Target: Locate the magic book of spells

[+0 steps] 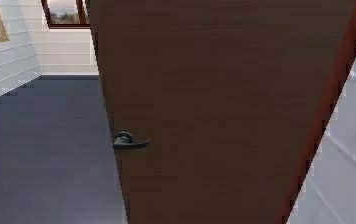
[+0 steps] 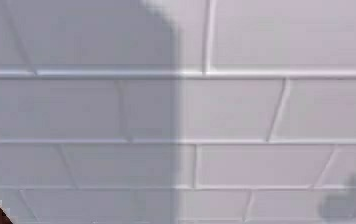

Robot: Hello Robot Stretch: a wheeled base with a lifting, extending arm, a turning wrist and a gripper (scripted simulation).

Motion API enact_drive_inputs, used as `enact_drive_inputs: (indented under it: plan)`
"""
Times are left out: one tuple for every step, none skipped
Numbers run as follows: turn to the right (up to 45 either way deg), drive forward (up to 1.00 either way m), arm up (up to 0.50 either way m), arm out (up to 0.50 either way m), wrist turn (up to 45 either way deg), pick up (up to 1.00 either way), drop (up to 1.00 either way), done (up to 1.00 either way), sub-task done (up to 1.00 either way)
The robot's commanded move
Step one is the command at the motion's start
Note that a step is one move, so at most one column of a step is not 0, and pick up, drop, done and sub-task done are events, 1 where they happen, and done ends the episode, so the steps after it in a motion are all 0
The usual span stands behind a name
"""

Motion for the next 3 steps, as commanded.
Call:
enact_drive_inputs:
  plan:
    - [-45.0,0.0,0.0,0.0,0.0,0.0,0.0,0.0,0.0]
    - [-30.0,0.0,0.0,0.0,0.0,0.0,0.0,0.0,0.0]
    - [0.0,0.6,0.0,0.0,0.0,0.0,0.0,0.0,0.0]
